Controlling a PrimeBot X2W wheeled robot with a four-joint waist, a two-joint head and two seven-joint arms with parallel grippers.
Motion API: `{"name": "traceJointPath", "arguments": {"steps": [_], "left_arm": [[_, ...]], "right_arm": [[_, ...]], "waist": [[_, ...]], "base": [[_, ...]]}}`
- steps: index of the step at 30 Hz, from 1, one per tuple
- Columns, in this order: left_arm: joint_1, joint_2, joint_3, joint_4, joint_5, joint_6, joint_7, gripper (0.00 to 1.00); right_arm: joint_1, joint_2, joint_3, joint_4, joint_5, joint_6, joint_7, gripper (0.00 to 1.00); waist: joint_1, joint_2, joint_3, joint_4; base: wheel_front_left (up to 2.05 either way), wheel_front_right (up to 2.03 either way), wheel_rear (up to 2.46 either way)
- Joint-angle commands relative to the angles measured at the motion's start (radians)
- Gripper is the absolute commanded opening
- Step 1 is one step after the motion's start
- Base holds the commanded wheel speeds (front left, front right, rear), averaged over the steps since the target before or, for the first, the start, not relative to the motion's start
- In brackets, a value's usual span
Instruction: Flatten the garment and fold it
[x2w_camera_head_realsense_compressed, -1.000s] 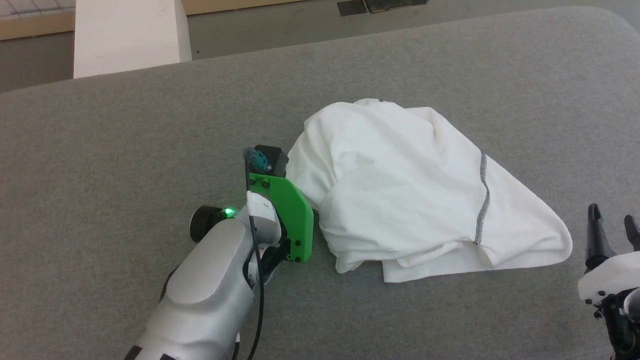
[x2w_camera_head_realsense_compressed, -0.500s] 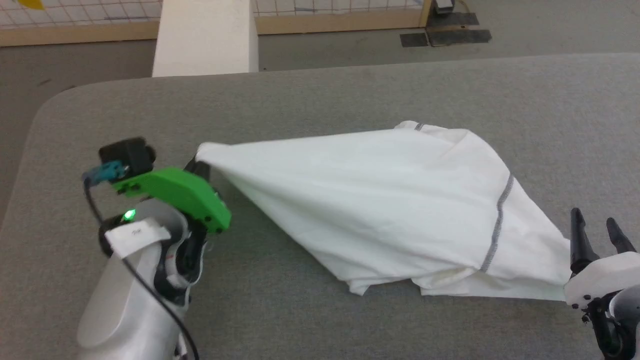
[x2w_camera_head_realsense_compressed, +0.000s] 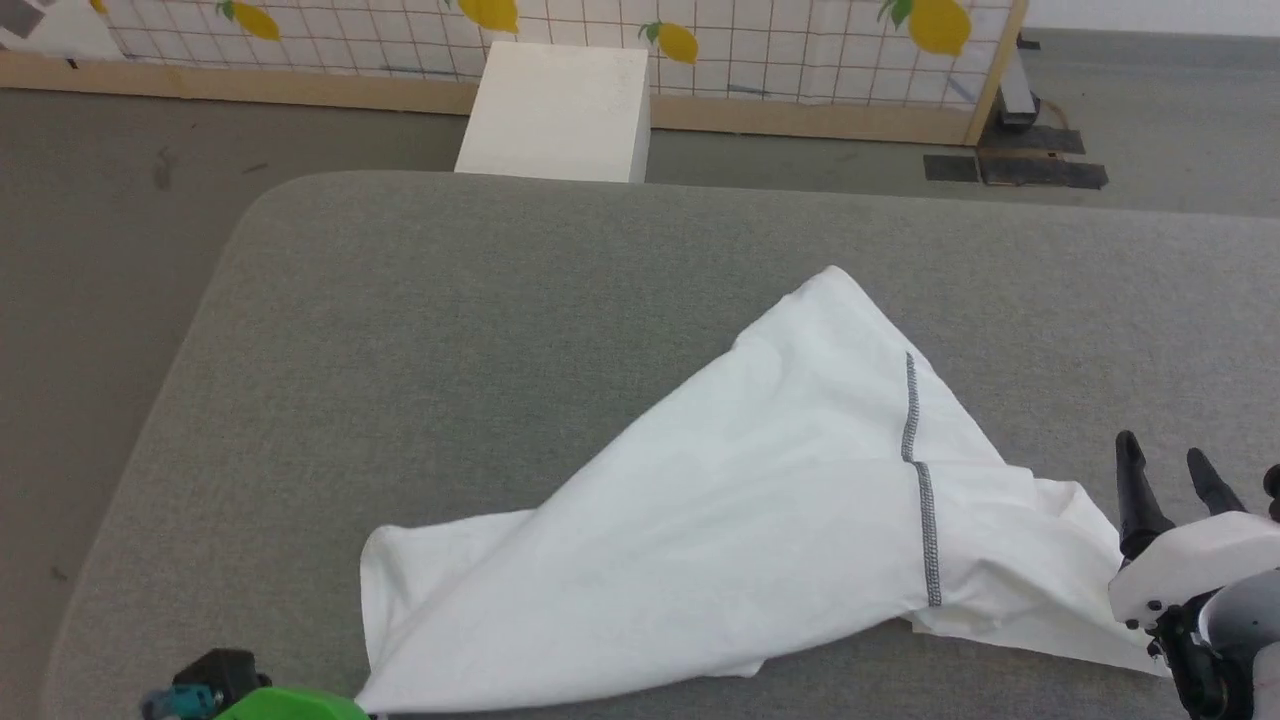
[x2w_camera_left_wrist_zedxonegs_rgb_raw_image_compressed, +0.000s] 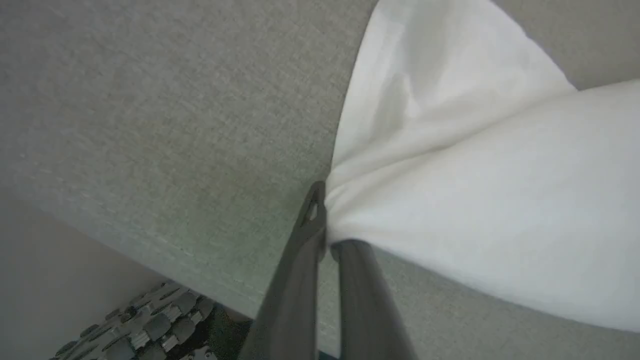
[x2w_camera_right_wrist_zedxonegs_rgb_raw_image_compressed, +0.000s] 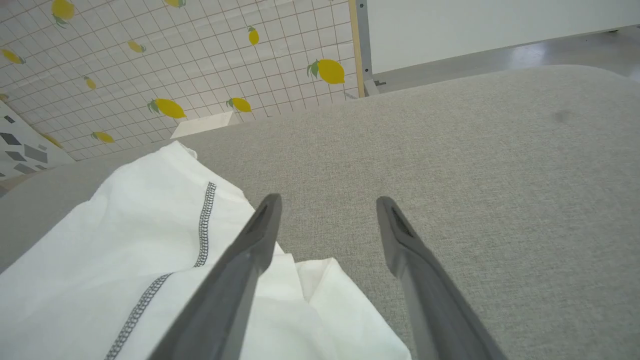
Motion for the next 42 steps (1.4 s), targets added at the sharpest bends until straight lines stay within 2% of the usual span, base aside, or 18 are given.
{"name": "traceJointPath", "arguments": {"steps": [1, 7, 9, 12, 15, 17, 21, 25, 31, 36, 37, 38, 42], "left_arm": [[0.010, -0.009, 0.006, -0.010, -0.023, -0.001, 0.002, 1.00], [-0.013, -0.035, 0.105, -0.108, -0.085, -0.052, -0.093, 1.00], [-0.039, -0.006, 0.129, -0.134, -0.039, -0.072, -0.164, 1.00], [-0.093, 0.033, 0.137, -0.148, 0.067, -0.127, -0.315, 1.00], [-0.138, 0.043, 0.118, -0.143, 0.166, -0.187, -0.488, 1.00], [-0.160, 0.042, 0.100, -0.123, 0.225, -0.205, -0.555, 1.00], [-0.186, 0.027, 0.066, -0.104, 0.327, -0.229, -0.593, 1.00], [-0.202, -0.007, 0.062, -0.103, 0.375, -0.238, -0.598, 1.00], [-0.222, -0.053, 0.079, -0.106, 0.412, -0.266, -0.599, 1.00], [-0.227, -0.083, 0.095, -0.096, 0.433, -0.290, -0.599, 1.00], [-0.225, -0.088, 0.099, -0.093, 0.437, -0.295, -0.599, 1.00], [-0.225, -0.092, 0.102, -0.091, 0.441, -0.298, -0.599, 1.00], [-0.226, -0.109, 0.113, -0.083, 0.454, -0.313, -0.599, 1.00]], "right_arm": [[0.012, -0.001, 0.001, 0.004, -0.001, -0.001, 0.001, 1.00], [0.018, -0.001, 0.007, 0.007, -0.003, -0.001, 0.006, 1.00], [0.012, -0.001, 0.014, 0.002, -0.005, -0.001, 0.014, 1.00], [-0.010, -0.001, 0.033, -0.006, -0.015, -0.001, 0.047, 1.00], [-0.043, -0.001, 0.063, 0.000, -0.044, -0.001, 0.131, 1.00], [-0.073, -0.001, 0.083, 0.010, -0.063, -0.001, 0.200, 1.00], [-0.143, -0.001, 0.134, 0.051, -0.141, -0.001, 0.376, 1.00], [-0.217, -0.020, 0.187, 0.107, -0.213, -0.001, 0.505, 1.00], [-0.300, -0.044, 0.236, 0.207, -0.250, -0.001, 0.553, 1.00], [-0.320, -0.050, 0.276, 0.281, -0.235, -0.001, 0.591, 1.00], [-0.322, -0.054, 0.282, 0.288, -0.227, -0.001, 0.600, 0.31], [-0.324, -0.057, 0.285, 0.289, -0.219, -0.001, 0.601, 0.00], [-0.334, -0.085, 0.228, 0.260, -0.167, -0.001, 0.558, 0.00]], "waist": [[0.0000, 0.0000, -0.013, 0.016], [0.0000, 0.0000, -0.020, 0.025], [0.0000, 0.0000, -0.014, 0.023], [0.0000, 0.0000, 0.002, 0.015], [0.0000, 0.0000, 0.020, 0.004], [0.0000, 0.0000, 0.029, -0.006], [0.0000, 0.0000, 0.054, -0.022], [0.0000, 0.0000, 0.084, -0.024], [0.0000, 0.0000, 0.128, -0.008], [0.0000, 0.0000, 0.144, -0.004], [0.0000, 0.0000, 0.145, -0.005], [0.0000, 0.0000, 0.145, -0.006], [0.0000, 0.0000, 0.145, -0.013]], "base": [[0.00, 0.00, 0.00], [0.00, 0.00, 0.00], [0.00, 0.00, 0.00], [0.00, 0.00, 0.00], [0.00, 0.00, 0.00], [0.00, 0.00, 0.00], [0.00, 0.00, 0.00], [0.00, 0.00, 0.00], [0.00, 0.00, 0.00], [0.00, 0.00, 0.00], [0.00, 0.00, 0.00], [0.00, 0.00, 0.00], [0.00, 0.00, 0.00]]}}
